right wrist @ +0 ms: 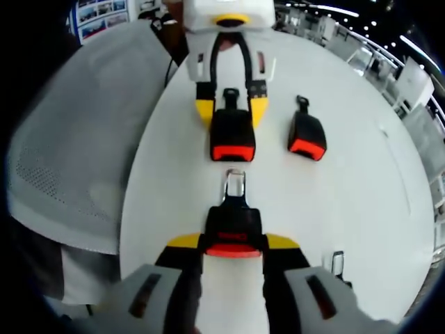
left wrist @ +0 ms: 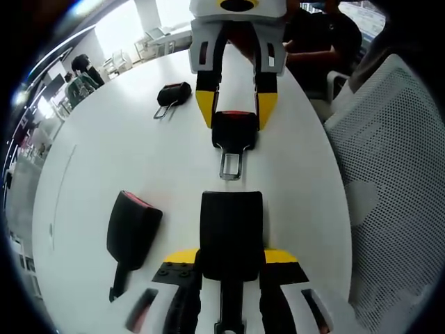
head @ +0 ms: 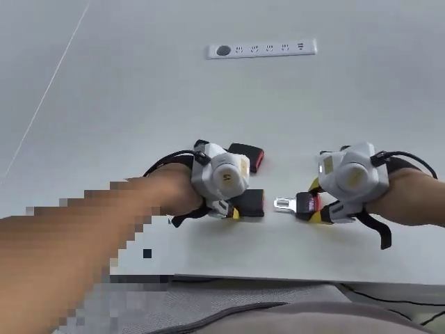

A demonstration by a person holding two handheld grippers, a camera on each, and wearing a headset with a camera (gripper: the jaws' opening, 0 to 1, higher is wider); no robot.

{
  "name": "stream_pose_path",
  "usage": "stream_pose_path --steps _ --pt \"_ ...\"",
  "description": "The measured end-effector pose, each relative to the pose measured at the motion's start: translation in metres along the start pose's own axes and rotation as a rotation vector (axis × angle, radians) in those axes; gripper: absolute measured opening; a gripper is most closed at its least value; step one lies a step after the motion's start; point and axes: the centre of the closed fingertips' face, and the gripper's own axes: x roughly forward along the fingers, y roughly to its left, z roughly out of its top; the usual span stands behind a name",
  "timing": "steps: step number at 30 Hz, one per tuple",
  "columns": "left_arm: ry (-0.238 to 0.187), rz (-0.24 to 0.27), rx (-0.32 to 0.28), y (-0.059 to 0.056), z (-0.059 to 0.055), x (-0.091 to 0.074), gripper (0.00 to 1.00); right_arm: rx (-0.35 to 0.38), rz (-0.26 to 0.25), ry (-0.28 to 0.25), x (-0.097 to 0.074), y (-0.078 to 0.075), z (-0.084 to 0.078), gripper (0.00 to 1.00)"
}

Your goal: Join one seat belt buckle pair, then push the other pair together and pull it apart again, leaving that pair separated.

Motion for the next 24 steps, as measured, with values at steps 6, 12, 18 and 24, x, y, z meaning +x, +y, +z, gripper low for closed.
stream_pose_path --steps 6,12,18,24 --pt "0.004 -0.002 -0.001 0.0 0.0 0.0 0.33 -0.016 0.007 -0.008 0.007 0.0 0.012 0.32" --pt "0.005 -0.006 -0.004 0.0 0.0 0.0 0.33 -0.026 0.01 -0.008 0.008 0.001 0.016 0.31" --pt "0.013 -0.011 -0.008 0.0 -0.001 0.0 0.33 -0.031 0.009 -0.012 0.013 0.0 0.022 0.31" --pt "0.015 -0.019 0.003 -0.001 -0.001 0.0 0.32 -0.031 -0.001 -0.023 0.016 -0.001 0.028 0.3"
